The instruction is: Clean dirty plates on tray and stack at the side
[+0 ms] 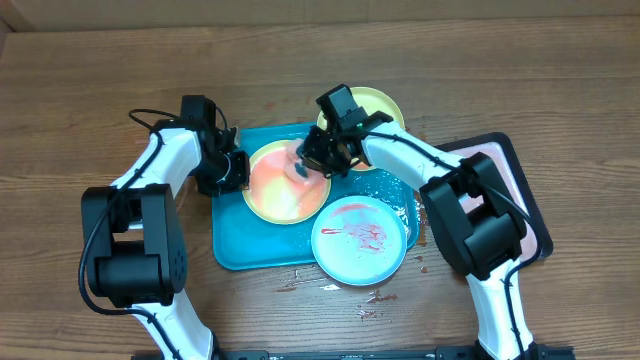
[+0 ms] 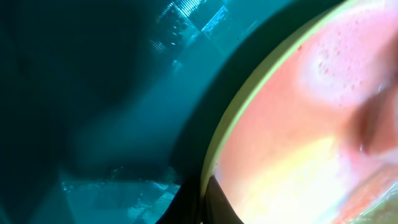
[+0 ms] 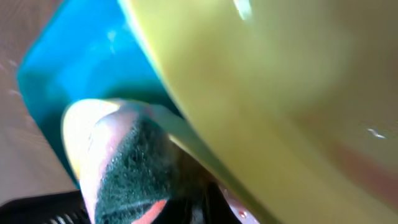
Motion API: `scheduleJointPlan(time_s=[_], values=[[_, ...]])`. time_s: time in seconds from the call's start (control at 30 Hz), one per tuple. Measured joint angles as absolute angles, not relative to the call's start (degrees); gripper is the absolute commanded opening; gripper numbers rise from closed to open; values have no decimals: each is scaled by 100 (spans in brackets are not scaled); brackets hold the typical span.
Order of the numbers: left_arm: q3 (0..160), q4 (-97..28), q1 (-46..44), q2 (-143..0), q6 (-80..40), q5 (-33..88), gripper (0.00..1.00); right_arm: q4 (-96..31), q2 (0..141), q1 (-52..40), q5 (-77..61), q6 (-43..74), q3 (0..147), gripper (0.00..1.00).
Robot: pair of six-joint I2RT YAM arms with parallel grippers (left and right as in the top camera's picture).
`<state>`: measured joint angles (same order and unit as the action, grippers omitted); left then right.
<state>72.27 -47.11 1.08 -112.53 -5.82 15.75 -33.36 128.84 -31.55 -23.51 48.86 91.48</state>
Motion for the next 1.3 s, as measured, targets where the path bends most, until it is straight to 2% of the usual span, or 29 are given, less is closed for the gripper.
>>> scheduleJointPlan(time_s=[0.23,0.53,0.87,1.1,1.3], values=[[7225,-4709,110,-11255,-582,1590,4,-4051,12809,-3081,-2462,4204,9188,4],[7225,-4713,110,-11257,-582,1584,4,-4088,12809,-3194,-2731,3684,9150,4],[7225,-4775,150,-11257,-582,1479,4,-3896,12809,-4095,-2722,3597,9111,4],[7227,-4797,150,-11257,-582,1474,4,-3730,12820,-3981,-2967,3350,9052,4],[7225,-4842,148,-11257,-587,1555,4,-4023,12774,-3935,-2709,2657,9174,4]])
